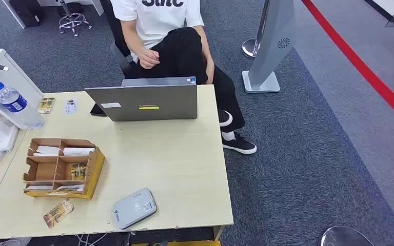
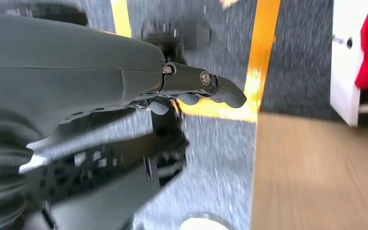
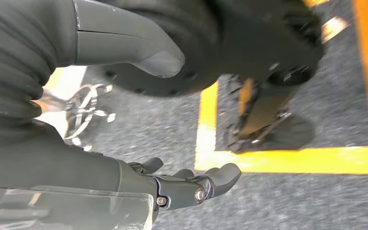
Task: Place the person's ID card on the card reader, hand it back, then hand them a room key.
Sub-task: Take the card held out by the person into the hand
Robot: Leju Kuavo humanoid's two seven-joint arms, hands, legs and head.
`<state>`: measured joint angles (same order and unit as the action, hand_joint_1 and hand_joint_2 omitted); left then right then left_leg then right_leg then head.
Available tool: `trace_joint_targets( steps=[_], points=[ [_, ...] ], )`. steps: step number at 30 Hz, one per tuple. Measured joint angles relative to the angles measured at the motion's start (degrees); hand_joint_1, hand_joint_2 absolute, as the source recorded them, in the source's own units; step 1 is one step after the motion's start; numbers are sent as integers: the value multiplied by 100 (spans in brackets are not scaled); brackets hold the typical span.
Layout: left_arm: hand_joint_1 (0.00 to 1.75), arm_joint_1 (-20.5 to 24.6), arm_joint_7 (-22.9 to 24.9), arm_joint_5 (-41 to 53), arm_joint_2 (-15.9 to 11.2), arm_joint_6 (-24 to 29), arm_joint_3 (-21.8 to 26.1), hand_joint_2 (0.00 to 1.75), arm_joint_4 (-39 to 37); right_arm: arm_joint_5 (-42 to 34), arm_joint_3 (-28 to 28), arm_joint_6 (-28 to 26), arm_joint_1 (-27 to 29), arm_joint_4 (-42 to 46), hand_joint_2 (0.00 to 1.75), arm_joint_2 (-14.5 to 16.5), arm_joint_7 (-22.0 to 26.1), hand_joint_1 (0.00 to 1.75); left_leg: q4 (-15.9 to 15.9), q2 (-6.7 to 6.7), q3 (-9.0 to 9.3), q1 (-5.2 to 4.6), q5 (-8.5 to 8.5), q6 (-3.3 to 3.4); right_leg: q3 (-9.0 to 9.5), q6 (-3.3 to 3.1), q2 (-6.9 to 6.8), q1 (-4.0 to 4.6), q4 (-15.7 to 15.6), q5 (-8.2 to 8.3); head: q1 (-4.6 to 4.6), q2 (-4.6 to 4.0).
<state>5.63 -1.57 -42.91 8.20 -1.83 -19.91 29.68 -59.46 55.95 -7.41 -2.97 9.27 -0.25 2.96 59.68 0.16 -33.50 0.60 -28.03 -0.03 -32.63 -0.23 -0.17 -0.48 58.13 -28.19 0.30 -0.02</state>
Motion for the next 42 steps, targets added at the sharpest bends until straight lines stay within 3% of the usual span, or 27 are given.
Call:
trace_joint_targets(
  steps=[12, 30, 42],
  points=[
    [0, -48, -278, -159, 30, -73, 87, 175, -48, 14, 93, -197, 0, -39, 175, 12, -165, 0, -2, 13, 0, 7, 1, -1, -4, -5, 11, 9, 2, 3, -1, 0],
    [0, 10, -248, -59, 57, 40, 228, 175, -138, 397, 399, -93, 6, -82, 175, 13, -453, 0, -1, 9, 0, 4, 0, -1, 0, -5, 8, 8, 1, 3, 0, 1],
    [0, -247, -143, 979, -90, 126, 711, 175, -198, 1799, -767, 121, 247, 145, 175, 18, -462, 0, -4, 6, 0, 4, 0, -1, 2, -4, 6, 8, 1, 1, 0, 1]
  ],
)
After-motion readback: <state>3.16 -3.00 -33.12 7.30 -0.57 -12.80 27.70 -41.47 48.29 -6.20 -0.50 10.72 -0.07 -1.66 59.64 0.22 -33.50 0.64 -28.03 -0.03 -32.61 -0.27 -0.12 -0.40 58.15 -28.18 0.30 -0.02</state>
